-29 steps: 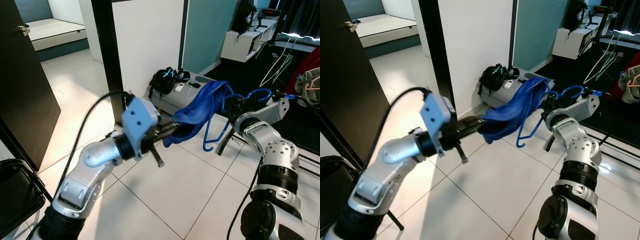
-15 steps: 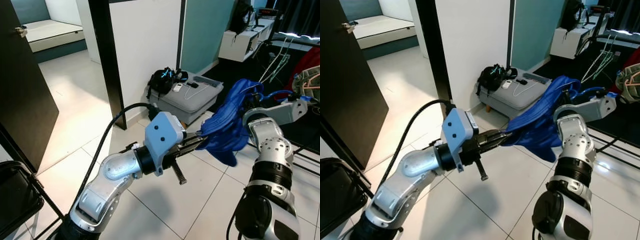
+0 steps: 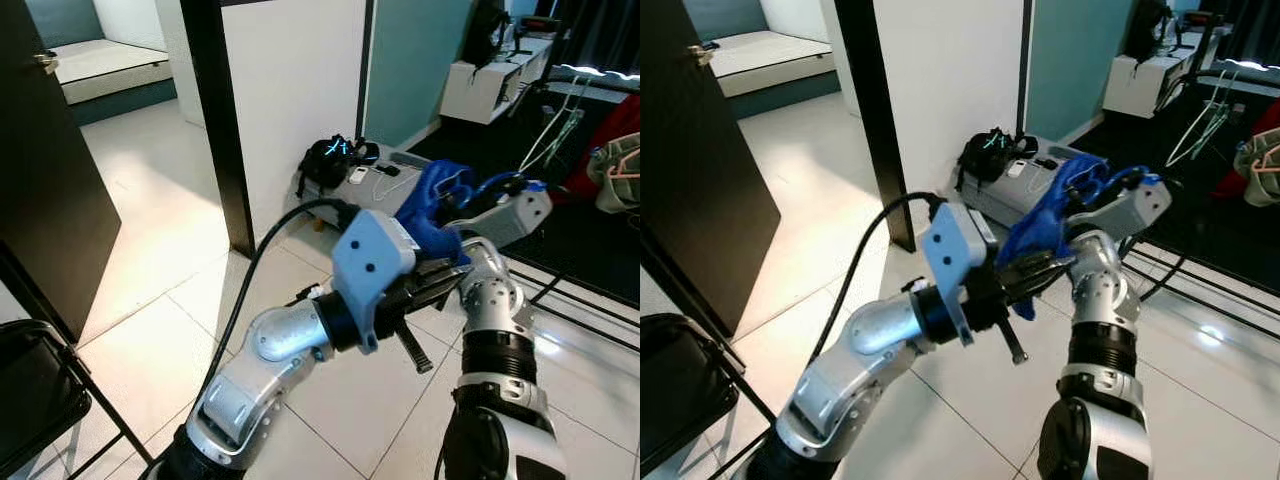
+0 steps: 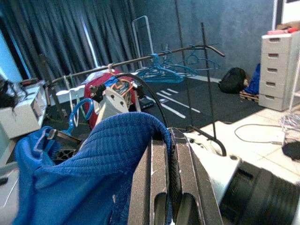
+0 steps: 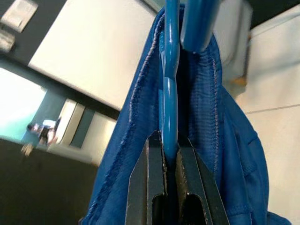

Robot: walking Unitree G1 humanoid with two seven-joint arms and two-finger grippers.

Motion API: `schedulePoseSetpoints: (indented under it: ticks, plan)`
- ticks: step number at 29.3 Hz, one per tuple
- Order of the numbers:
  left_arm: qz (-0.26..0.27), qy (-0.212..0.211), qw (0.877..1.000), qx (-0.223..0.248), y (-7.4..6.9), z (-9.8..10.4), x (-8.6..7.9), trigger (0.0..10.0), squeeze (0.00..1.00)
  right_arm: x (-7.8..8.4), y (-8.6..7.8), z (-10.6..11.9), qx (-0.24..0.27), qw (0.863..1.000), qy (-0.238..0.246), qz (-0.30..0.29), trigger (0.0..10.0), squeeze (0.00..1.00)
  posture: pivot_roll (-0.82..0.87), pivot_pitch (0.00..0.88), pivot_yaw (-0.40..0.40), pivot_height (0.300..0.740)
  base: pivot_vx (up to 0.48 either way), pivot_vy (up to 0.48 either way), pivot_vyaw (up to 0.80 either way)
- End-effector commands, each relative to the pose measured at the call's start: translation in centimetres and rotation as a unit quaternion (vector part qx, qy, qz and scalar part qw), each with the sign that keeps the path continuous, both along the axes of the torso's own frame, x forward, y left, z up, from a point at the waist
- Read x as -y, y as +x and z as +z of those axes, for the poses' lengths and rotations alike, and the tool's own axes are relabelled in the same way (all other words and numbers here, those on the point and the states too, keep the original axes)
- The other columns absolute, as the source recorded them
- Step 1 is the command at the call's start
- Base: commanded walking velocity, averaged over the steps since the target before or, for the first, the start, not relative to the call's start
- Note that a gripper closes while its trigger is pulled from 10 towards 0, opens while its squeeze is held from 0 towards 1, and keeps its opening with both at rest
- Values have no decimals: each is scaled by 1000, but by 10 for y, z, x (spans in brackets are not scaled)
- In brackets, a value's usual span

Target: Hang hanger

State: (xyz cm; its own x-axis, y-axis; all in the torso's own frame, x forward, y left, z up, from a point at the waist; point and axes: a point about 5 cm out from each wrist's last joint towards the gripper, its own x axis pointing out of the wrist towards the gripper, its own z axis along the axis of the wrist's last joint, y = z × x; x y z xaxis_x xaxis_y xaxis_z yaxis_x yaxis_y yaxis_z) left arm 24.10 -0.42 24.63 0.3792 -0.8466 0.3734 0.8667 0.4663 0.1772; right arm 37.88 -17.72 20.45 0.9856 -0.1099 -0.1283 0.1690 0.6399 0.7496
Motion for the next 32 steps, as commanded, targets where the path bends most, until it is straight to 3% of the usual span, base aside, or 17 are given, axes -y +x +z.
schedulePoseSetpoints:
  ticks: [1, 7, 9, 14, 19, 21, 26, 32]
  plan:
    - [4, 1, 1000, -20, 1, -6, 4, 10000, 0, -15, -2, 2, 10, 999, -6, 49, 10000, 0, 36, 0, 4, 740, 0, 0, 0]
    - [35, -4, 999, -33, 9, -7, -2, 10000, 0, -23, -4, 2, 15, 996, -25, 85, 10000, 0, 36, 0, 2, 740, 0, 0, 0]
    - [73, -12, 996, -45, 21, -6, -13, 10000, 0, -31, -8, -1, 19, 990, -60, 125, 10000, 0, 36, 0, 2, 740, 0, 0, 0]
    - [134, -11, 990, -51, 38, -7, -37, 10000, 0, -24, -13, -2, 25, 990, -50, 126, 10000, 0, 30, 0, 3, 740, 0, 0, 0]
    - [176, -4, 983, -51, 47, -10, -55, 10000, 0, -22, -19, 2, 42, 984, -51, 167, 10000, 0, 26, 0, 3, 740, 0, 0, 0]
    - [176, -4, 983, -51, 47, -10, -55, 10000, 0, -22, -19, 2, 42, 984, -51, 167, 10000, 0, 26, 0, 3, 740, 0, 0, 0]
    - [227, -2, 973, -49, 58, -8, -78, 10000, 0, -26, -28, 0, 50, 971, -79, 221, 10000, 0, 26, 0, 1, 740, 0, 0, 0]
    - [261, 2, 964, -46, 66, -7, -95, 10000, 0, -34, -37, -3, 56, 956, -92, 273, 10000, 0, 25, 0, 4, 740, 0, 0, 0]
